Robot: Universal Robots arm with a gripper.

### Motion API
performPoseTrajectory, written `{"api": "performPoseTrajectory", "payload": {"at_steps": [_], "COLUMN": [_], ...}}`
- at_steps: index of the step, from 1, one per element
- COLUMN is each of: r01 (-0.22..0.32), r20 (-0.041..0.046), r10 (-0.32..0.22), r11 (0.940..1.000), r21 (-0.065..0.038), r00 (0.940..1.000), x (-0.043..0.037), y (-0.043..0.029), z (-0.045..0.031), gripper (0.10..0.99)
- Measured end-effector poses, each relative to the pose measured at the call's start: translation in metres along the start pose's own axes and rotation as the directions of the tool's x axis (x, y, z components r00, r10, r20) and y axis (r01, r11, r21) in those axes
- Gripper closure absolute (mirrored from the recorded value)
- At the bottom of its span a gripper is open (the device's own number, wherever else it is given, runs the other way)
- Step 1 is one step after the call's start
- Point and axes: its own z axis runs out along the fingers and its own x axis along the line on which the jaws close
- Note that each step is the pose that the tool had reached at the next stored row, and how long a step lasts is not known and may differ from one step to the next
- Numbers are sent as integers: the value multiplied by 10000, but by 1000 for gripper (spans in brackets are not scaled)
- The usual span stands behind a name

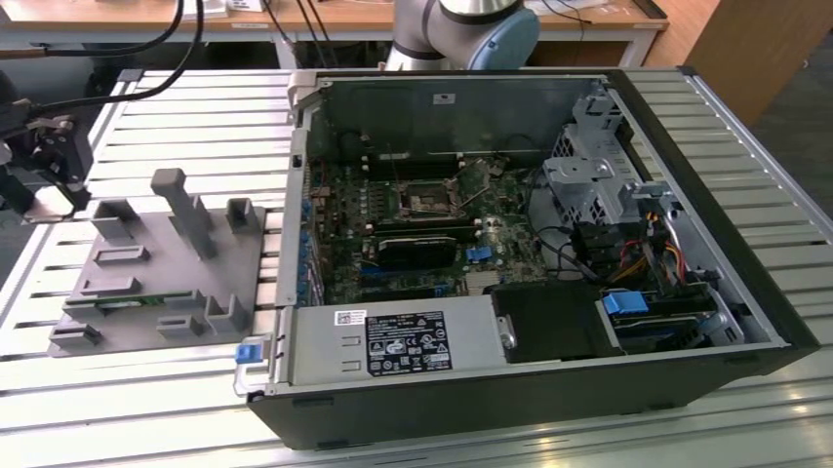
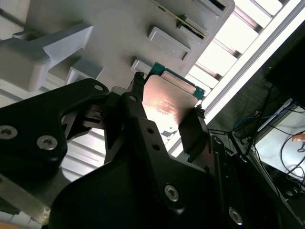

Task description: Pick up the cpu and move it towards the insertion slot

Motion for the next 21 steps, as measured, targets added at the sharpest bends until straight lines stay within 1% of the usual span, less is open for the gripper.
{"api": "performPoseTrajectory", "payload": {"at_steps": [7, 21], "r01": [0, 0], "r20": [1, 1], "r10": [0, 0], "r11": [10000, 10000], "r21": [0, 0], "r00": [10000, 10000], "x": [0, 0], "y": [2, 8], "z": [-61, -154], "gripper": [545, 545]}}
